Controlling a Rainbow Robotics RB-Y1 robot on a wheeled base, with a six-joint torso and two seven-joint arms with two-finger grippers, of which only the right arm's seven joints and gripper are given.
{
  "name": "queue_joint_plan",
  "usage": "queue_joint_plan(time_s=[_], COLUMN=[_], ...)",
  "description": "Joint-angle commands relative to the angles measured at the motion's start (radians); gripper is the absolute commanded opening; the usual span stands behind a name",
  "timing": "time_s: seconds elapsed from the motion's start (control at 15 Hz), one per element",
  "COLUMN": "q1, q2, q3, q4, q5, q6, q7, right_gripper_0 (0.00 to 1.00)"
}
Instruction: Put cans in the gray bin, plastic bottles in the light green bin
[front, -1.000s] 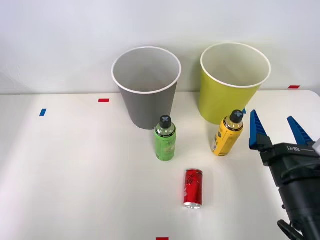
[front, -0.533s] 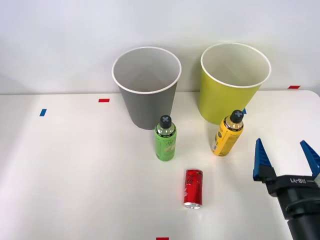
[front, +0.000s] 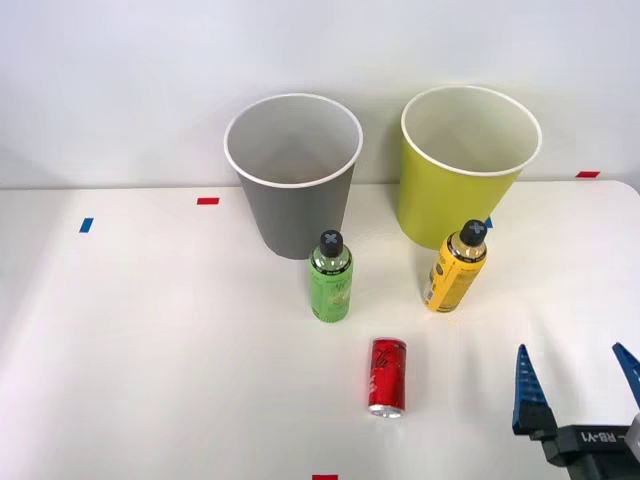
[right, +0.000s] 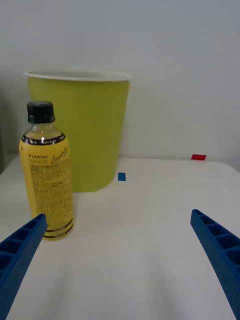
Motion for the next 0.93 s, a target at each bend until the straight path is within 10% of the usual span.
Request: queue_joint_plan(time_s=[0.07, 0.93], q1=[0.038, 0.19], q2=[0.01, -0.036], q3=[-0.002, 0.136], q4=[0.084, 0.205], q5=[0.031, -0.082], q6=[-0.123, -0.263], q7=[0.024, 0.293], right_gripper_0=[1.0, 1.0])
